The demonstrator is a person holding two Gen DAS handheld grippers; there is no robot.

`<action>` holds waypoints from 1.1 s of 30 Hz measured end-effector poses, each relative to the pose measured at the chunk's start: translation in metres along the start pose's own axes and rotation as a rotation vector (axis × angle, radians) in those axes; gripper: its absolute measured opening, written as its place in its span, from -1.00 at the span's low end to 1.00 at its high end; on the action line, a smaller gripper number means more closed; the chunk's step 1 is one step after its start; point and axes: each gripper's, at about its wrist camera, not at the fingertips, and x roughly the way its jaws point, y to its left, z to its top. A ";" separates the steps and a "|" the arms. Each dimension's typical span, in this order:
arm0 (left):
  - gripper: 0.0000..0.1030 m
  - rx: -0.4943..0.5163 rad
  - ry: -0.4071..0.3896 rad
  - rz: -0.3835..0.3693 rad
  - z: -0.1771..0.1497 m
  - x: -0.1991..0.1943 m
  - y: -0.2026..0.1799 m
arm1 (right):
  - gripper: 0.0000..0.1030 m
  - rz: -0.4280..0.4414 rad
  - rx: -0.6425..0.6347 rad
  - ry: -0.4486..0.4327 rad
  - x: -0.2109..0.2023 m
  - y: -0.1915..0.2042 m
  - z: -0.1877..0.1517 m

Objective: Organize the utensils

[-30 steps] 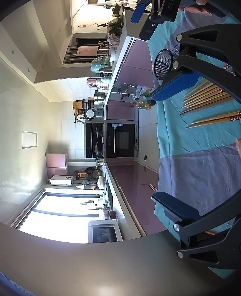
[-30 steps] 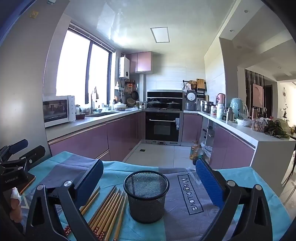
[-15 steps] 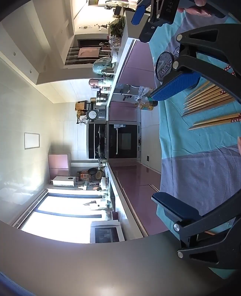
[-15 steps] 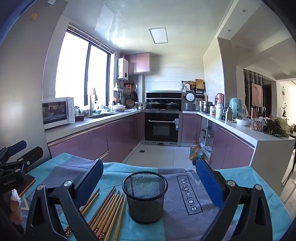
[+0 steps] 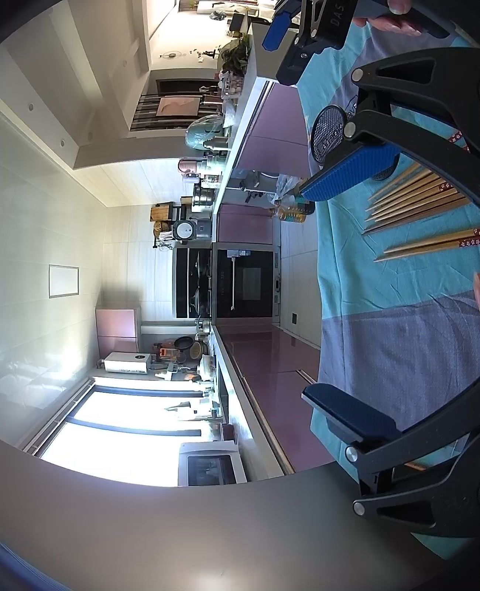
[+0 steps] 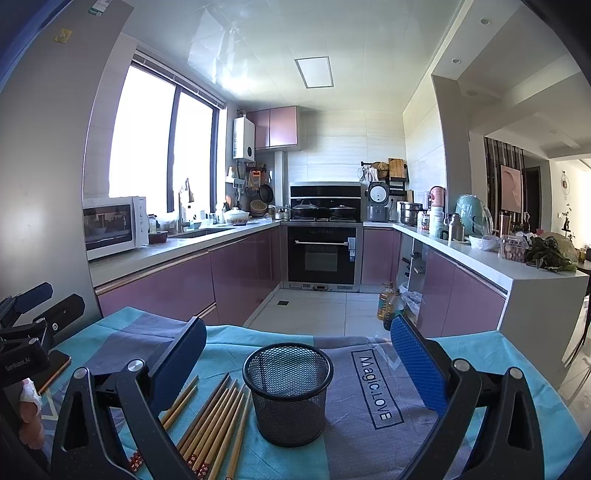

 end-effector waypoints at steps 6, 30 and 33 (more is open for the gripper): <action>0.89 0.000 -0.003 -0.001 -0.001 -0.001 -0.001 | 0.88 0.001 0.003 -0.001 0.001 0.000 0.001; 0.89 -0.004 -0.012 -0.007 0.002 -0.005 -0.002 | 0.88 0.000 0.005 -0.006 0.001 -0.001 0.000; 0.89 -0.001 -0.012 -0.006 0.002 -0.004 -0.002 | 0.88 -0.001 0.005 -0.007 0.001 -0.001 0.000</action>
